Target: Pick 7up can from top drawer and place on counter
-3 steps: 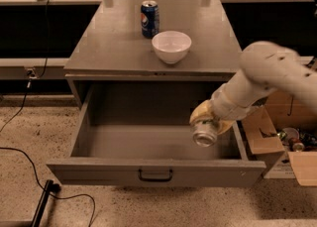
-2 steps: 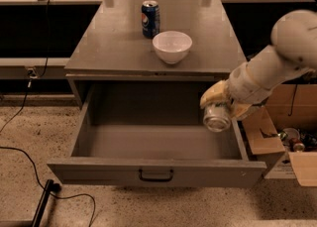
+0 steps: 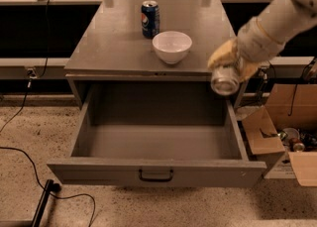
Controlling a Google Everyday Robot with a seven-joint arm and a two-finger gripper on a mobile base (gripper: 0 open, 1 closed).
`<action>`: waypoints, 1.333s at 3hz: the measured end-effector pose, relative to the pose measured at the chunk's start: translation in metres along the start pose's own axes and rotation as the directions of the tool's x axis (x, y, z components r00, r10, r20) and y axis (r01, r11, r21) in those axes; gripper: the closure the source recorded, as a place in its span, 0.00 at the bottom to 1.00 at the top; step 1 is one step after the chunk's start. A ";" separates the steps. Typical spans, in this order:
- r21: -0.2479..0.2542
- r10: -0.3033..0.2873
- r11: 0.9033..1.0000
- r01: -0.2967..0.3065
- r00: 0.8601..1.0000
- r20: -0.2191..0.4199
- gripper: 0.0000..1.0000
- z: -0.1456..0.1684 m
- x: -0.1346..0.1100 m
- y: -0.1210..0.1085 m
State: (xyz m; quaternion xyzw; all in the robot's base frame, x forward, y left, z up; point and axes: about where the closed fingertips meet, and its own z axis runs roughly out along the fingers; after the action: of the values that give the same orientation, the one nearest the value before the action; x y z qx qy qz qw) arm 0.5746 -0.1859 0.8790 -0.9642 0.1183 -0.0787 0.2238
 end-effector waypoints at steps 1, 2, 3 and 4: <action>0.003 0.029 1.000 -0.029 0.999 -0.044 1.00 -0.011 0.046 -0.008; 0.003 0.067 0.998 -0.067 0.991 -0.116 1.00 -0.015 0.090 -0.012; 0.006 0.105 0.994 -0.105 0.983 -0.149 1.00 -0.007 0.117 -0.006; 0.006 0.142 0.990 -0.142 0.980 -0.137 1.00 0.010 0.133 0.003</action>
Offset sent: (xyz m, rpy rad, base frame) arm 0.1347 -0.0395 0.0477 -0.0284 -0.1328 -0.1994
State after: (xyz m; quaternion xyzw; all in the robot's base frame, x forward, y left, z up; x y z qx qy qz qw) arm 0.7033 -0.2192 0.8816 -0.9460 0.2021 -0.1285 0.2184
